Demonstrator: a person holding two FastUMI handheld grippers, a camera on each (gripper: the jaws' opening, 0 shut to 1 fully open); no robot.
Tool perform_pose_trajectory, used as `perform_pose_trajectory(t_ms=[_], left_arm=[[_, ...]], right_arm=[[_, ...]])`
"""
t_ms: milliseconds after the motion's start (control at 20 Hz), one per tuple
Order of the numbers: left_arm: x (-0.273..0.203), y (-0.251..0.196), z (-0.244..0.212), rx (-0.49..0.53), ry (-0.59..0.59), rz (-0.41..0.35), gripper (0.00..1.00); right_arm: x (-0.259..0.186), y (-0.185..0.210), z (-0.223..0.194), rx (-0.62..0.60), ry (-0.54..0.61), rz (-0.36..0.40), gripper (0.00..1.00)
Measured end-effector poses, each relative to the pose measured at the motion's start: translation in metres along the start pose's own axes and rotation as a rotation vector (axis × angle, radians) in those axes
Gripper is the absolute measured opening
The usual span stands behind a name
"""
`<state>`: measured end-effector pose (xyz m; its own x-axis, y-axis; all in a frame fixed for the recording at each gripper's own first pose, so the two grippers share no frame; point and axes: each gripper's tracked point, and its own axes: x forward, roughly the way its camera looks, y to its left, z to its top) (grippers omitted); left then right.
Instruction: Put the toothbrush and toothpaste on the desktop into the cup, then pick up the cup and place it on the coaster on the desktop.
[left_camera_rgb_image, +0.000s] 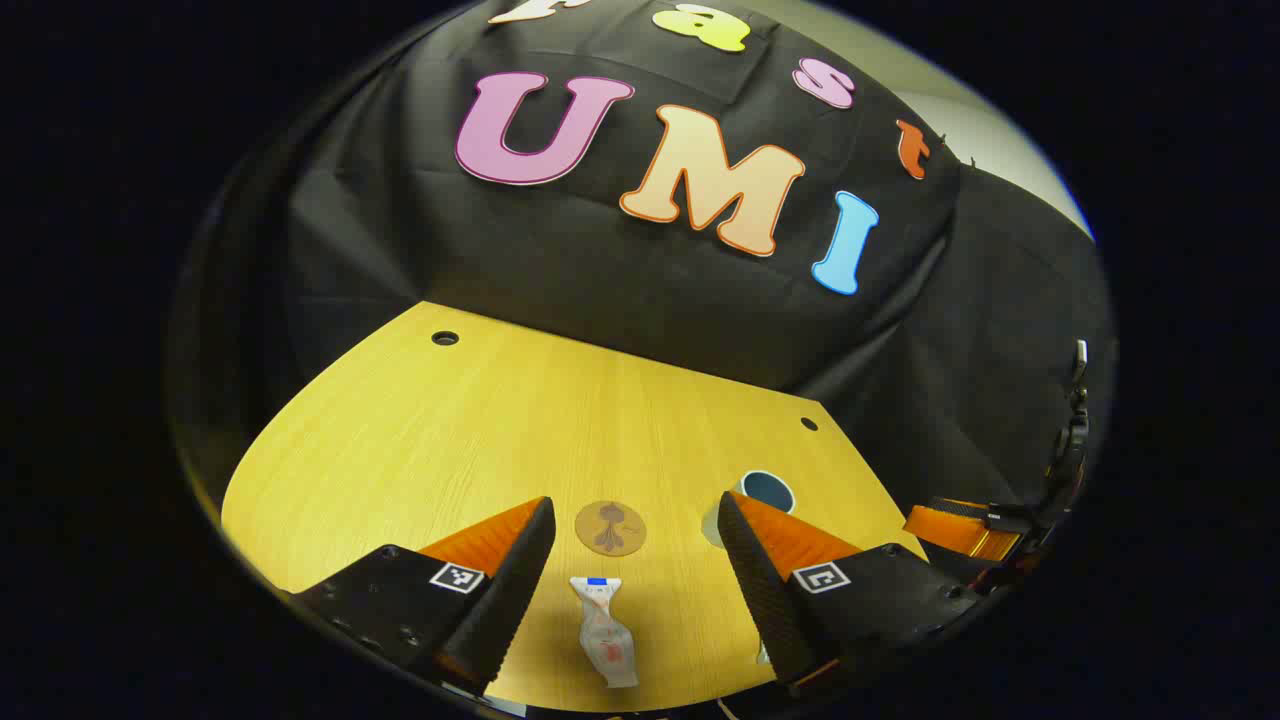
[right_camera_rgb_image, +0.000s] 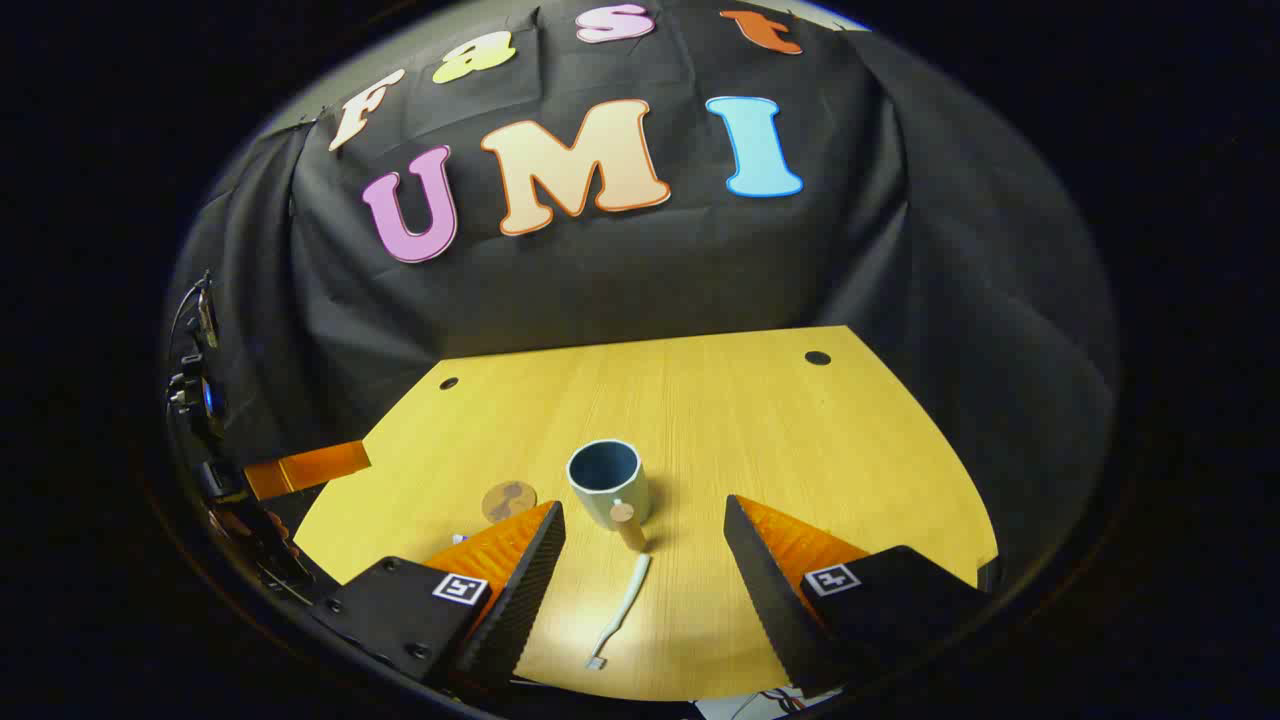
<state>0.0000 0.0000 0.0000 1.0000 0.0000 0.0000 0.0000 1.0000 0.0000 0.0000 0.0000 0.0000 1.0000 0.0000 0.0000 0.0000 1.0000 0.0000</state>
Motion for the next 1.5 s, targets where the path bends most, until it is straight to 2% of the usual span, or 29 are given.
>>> perform_pose_trajectory(t_ms=[50,100,150,200,300,350,550,600,650,700,1200,1400,1500], left_arm=[[0.001,0.001,-0.001,0.001,0.001,0.008,0.95],[0.002,0.002,-0.004,0.002,0.006,0.015,0.95],[0.003,0.003,-0.008,0.004,0.016,0.022,0.95],[0.004,0.004,-0.01,0.006,0.025,0.027,0.95],[0.005,0.003,-0.013,0.009,0.031,0.031,0.95],[0.006,0.003,-0.015,0.01,0.034,0.032,0.95],[0.013,0.001,-0.016,-0.012,0.042,0.036,0.95],[0.014,0.001,-0.016,-0.015,0.045,0.038,0.95],[0.014,0.001,-0.018,-0.013,0.049,0.039,0.95],[0.014,0.001,-0.019,-0.008,0.053,0.04,0.96],[-0.004,0.024,-0.046,0.017,0.13,0.088,0.95],[-0.014,0.042,-0.055,0.028,0.156,0.135,0.95],[-0.019,0.055,-0.056,0.033,0.163,0.172,0.96]], right_arm=[[0.003,0.002,-0.004,-0.006,0.017,0.011,0.94],[0.006,0.002,-0.008,-0.014,0.034,0.016,0.98],[0.007,0.003,-0.012,-0.02,0.051,0.028,0.94],[0.009,0.004,-0.016,-0.021,0.066,0.037,0.99],[0.01,0.007,-0.022,-0.02,0.094,0.053,0.94],[0.012,0.007,-0.026,-0.022,0.107,0.057,0.99],[0.018,0.008,-0.034,-0.041,0.144,0.06,0.98],[0.019,0.009,-0.035,-0.044,0.154,0.063,0.94],[0.02,0.009,-0.037,-0.047,0.163,0.063,0.94],[0.021,0.009,-0.04,-0.05,0.173,0.062,0.99],[0.042,0.022,-0.082,-0.083,0.347,0.077,0.99],[0.059,0.017,-0.101,-0.114,0.446,0.02,0.99],[0.066,0.017,-0.115,-0.08,0.517,-0.006,0.99]])
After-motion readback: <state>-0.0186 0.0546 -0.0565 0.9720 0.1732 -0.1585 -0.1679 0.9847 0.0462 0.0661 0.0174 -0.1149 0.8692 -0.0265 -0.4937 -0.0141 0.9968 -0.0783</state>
